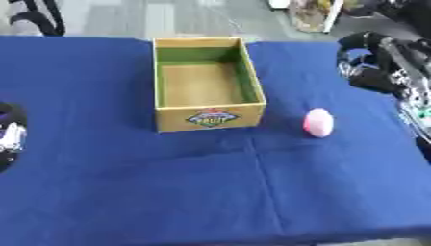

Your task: Pick up objects on the table and place them in the box.

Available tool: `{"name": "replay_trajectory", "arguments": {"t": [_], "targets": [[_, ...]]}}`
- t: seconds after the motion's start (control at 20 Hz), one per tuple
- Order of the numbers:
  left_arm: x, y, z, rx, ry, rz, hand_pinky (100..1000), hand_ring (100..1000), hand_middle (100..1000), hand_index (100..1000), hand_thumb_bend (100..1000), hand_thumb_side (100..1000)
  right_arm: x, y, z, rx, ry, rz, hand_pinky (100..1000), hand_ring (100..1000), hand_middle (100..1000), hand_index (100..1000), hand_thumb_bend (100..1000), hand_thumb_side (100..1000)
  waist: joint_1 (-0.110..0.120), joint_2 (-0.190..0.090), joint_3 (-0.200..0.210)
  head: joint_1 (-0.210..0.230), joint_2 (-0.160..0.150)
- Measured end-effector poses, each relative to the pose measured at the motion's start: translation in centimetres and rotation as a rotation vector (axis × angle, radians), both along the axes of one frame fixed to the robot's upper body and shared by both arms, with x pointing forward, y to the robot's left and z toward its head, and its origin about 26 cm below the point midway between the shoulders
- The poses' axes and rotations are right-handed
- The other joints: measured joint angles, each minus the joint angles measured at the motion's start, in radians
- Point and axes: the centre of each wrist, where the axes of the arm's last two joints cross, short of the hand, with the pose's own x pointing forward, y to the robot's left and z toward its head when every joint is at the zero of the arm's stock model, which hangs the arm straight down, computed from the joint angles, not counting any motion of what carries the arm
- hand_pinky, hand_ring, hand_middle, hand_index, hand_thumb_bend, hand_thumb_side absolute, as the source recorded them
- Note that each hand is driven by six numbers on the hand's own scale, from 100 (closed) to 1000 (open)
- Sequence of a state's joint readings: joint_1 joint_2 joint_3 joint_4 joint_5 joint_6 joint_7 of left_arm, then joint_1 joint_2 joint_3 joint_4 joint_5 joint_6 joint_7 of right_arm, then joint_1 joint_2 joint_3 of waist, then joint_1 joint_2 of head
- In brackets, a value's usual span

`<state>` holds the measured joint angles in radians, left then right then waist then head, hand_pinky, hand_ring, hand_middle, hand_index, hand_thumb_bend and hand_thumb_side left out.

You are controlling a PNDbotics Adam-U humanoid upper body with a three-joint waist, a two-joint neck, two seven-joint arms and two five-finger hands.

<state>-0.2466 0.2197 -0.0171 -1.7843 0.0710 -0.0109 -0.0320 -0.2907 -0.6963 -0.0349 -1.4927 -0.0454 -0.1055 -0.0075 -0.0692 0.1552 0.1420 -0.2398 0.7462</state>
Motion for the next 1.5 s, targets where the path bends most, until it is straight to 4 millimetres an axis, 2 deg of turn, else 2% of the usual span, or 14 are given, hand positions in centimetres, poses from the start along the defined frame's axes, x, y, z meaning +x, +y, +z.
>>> {"name": "replay_trajectory", "arguments": {"t": [0.6, 0.8, 0.95, 1.1, 1.5], "targets": [[0.0, 0.0, 0.0, 0.001, -0.007, -0.012, 641, 712, 539, 707, 466, 144, 0.0, 0.0, 0.0, -0.011, 0.004, 0.029, 545, 816, 610, 735, 100, 146, 0.000, 0.000, -0.004, 0.000, 0.001], [0.0, 0.0, 0.0, 0.002, -0.006, -0.013, 641, 712, 539, 707, 462, 148, 0.0, 0.1, -0.2, -0.051, 0.014, 0.065, 579, 841, 663, 773, 100, 161, 0.000, 0.000, -0.005, 0.000, 0.002], [0.0, 0.0, 0.0, 0.002, -0.005, -0.013, 641, 712, 539, 707, 462, 148, -0.2, 0.1, -0.5, -0.143, 0.039, 0.101, 610, 861, 728, 822, 100, 230, 0.000, -0.001, -0.006, -0.001, 0.005], [0.0, 0.0, 0.0, 0.002, -0.005, -0.013, 641, 712, 539, 707, 463, 149, -0.2, 0.1, -0.5, -0.268, 0.075, 0.137, 632, 869, 765, 843, 100, 252, 0.000, -0.001, -0.006, -0.001, 0.008], [0.0, 0.0, 0.0, 0.003, -0.003, -0.016, 641, 713, 539, 707, 460, 150, -0.1, -0.2, -1.5, -0.515, 0.199, 0.199, 658, 872, 796, 861, 204, 350, -0.001, -0.002, -0.006, -0.004, 0.008]]}}
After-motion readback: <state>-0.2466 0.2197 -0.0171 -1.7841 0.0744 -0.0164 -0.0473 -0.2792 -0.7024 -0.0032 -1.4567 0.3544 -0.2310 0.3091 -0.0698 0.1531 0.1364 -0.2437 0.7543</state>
